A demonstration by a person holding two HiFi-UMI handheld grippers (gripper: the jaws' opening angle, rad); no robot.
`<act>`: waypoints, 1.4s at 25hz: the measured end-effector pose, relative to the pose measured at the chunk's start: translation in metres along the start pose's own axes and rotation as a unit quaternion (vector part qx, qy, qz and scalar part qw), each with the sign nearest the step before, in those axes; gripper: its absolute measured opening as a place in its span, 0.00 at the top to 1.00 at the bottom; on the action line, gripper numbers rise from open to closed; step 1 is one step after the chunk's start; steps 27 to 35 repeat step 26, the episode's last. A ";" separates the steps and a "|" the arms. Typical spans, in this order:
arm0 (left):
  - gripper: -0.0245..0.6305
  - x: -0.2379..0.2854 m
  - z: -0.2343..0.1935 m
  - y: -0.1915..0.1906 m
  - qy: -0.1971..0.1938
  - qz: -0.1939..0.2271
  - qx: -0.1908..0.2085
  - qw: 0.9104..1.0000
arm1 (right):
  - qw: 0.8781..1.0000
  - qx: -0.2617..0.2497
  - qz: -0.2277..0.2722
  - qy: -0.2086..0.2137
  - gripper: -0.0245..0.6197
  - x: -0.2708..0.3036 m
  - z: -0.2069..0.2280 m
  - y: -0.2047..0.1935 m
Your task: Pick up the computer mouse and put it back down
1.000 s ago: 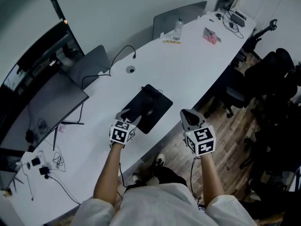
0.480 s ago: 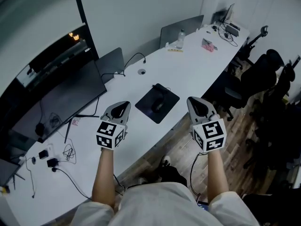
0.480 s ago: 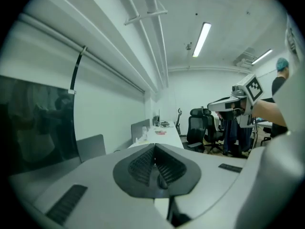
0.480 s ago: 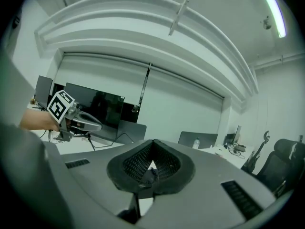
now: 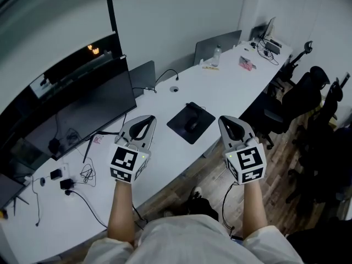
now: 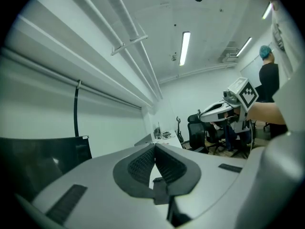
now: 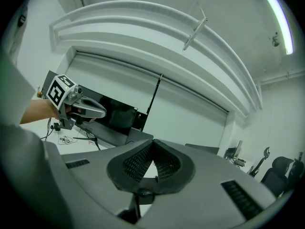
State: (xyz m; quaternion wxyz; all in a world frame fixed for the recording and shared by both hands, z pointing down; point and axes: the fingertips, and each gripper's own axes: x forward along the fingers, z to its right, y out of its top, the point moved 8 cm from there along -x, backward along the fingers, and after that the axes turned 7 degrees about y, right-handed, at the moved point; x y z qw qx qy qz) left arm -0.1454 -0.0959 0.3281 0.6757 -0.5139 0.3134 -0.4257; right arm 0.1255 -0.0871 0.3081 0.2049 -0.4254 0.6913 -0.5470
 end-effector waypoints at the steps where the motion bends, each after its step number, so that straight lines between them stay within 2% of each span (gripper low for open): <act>1: 0.93 -0.004 0.001 0.003 -0.001 0.003 0.003 1.000 | 1.000 -0.001 0.001 0.001 0.94 -0.001 -0.003 0.003; 9: 0.93 -0.020 0.006 0.008 -0.022 0.012 0.014 1.000 | 1.000 -0.005 0.003 0.004 0.94 0.000 -0.015 0.015; 35: 0.93 -0.017 0.002 0.006 -0.020 0.018 0.012 1.000 | 1.000 0.001 -0.004 0.005 0.94 0.011 -0.018 0.009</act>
